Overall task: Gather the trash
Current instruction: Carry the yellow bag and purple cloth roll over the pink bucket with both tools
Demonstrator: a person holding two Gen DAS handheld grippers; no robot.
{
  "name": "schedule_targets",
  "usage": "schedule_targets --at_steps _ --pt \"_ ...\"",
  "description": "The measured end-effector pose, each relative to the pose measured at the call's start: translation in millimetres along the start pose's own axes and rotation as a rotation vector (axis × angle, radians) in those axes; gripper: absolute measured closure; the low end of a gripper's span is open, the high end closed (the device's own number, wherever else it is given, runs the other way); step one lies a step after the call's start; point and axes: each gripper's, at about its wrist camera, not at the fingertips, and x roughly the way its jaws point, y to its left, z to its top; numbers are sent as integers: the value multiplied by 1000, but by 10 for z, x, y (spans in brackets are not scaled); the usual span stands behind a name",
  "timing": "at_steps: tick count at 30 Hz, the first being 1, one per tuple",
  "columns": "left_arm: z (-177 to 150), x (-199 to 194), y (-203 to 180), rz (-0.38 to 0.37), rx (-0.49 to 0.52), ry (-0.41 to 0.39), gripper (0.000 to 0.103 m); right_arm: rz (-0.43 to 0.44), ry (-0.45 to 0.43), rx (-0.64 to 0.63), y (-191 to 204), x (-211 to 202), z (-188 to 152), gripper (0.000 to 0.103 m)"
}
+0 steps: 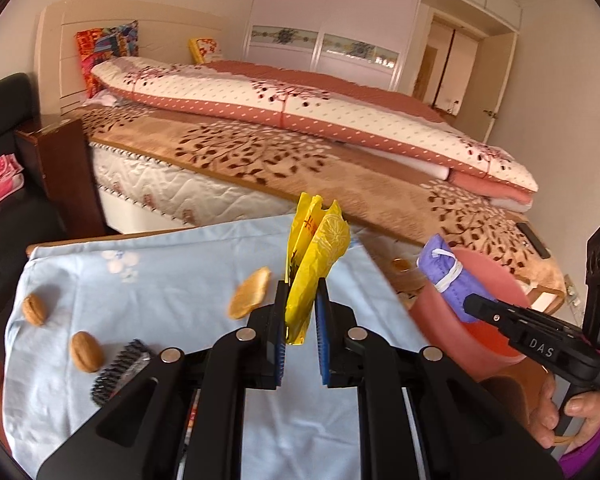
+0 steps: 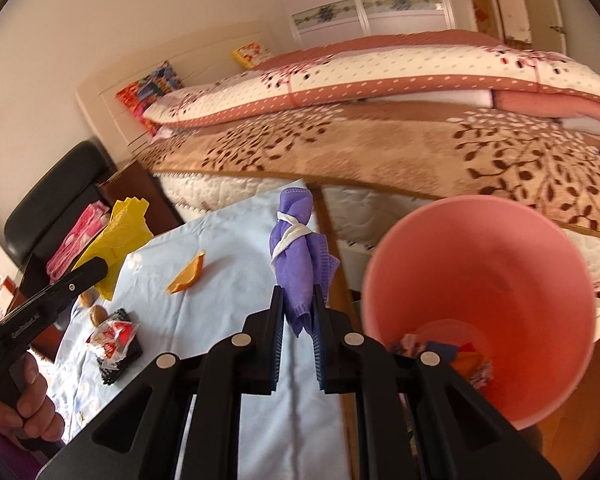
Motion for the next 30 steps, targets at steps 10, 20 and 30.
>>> schedule_targets --at_steps 10,20,30 --pt "81 109 -527 -80 25 -21 91 -117 -76 71 -430 -308 6 91" --pt "62 299 -1111 -157 88 2 90 -183 -99 158 -864 -474 -65 91" --pt "-64 526 -1572 -211 164 54 90 -223 -90 225 -1192 -505 -144 90"
